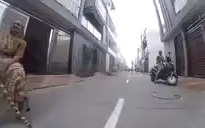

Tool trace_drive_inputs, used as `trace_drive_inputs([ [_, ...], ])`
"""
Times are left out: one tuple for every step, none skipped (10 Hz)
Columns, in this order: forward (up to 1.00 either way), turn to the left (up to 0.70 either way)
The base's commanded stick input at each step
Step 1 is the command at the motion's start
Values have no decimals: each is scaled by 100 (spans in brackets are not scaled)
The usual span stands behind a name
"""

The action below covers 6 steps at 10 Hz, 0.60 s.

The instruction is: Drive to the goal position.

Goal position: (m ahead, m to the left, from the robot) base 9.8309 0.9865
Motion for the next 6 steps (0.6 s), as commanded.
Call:
trace_drive_inputs([
  [85, 0],
  [85, 0],
  [85, 0],
  [85, 0],
  [85, 0],
  [85, 0],
])
